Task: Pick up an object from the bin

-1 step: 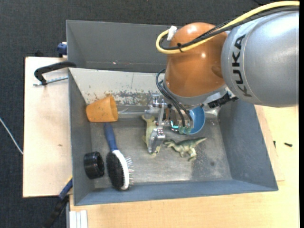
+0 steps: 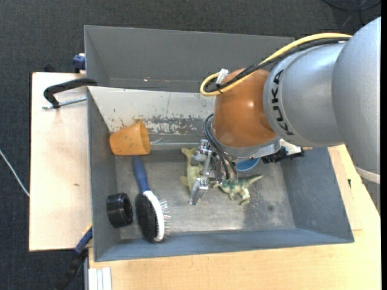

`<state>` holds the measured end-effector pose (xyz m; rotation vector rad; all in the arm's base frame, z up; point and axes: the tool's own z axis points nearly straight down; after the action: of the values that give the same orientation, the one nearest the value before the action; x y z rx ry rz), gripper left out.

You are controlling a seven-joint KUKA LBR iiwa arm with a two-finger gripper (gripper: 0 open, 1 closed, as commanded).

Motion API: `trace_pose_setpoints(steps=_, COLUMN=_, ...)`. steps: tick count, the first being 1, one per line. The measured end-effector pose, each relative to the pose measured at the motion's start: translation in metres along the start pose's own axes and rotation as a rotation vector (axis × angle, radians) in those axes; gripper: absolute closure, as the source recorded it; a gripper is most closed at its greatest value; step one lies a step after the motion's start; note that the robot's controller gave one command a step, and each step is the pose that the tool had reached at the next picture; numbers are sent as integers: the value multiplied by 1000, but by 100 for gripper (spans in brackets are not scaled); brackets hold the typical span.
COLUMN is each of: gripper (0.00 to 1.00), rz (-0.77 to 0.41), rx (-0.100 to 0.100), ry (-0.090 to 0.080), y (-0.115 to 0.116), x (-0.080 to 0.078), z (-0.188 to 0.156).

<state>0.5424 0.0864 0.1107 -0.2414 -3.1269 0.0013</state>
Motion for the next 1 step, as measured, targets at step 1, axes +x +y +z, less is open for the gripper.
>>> trace_pose_setpoints(steps=1, gripper=0, rz=4, rx=-4, ry=-10, y=-23, x=-39, z=36)
